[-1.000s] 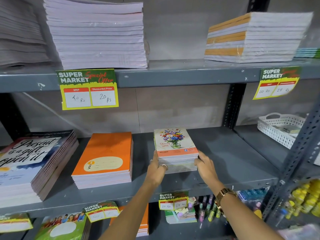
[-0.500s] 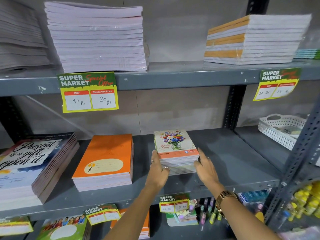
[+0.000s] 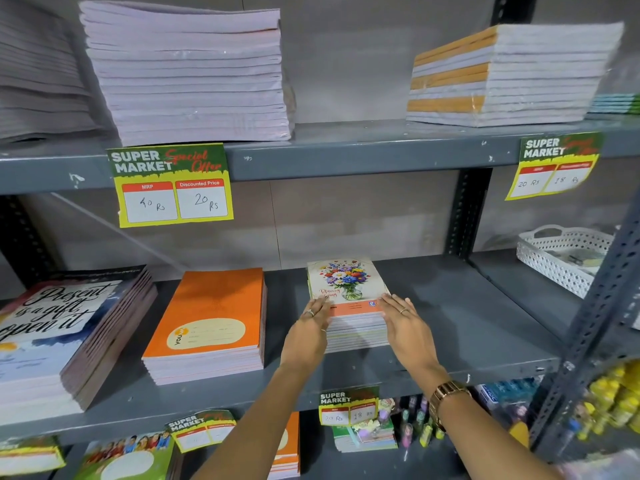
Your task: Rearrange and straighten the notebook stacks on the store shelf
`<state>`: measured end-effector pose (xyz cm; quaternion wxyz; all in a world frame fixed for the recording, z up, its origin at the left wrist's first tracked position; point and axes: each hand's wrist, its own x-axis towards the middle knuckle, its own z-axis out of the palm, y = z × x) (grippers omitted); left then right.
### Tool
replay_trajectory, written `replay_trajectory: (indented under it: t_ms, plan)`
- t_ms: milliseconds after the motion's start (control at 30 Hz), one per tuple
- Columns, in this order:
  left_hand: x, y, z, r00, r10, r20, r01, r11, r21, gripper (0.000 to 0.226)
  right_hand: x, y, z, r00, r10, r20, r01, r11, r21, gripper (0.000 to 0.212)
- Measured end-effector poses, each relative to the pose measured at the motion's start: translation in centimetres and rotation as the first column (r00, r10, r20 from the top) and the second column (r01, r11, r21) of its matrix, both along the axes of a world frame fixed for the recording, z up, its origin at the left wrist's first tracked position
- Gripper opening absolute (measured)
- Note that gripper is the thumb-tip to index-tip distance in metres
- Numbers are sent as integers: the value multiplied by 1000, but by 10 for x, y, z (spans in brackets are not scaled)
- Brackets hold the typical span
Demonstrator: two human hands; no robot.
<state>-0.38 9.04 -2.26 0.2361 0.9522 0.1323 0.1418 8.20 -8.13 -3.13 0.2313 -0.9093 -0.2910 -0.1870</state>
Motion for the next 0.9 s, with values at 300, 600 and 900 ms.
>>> replay_trajectory:
  t_ms: [300, 600, 900]
  plan:
    - [2, 1, 0, 999, 15, 37, -12, 997, -78, 55, -3, 0, 3, 998, -16, 56, 21, 995, -93, 47]
    - [-5, -2, 0, 999, 8, 49, -1, 990, -139, 51, -7, 2, 7, 991, -26, 134, 34, 998, -55, 29]
    - [-43, 16, 2, 950, 156, 270, -107, 976, -188, 74, -34, 19, 10, 991, 36, 127, -28, 997, -66, 47]
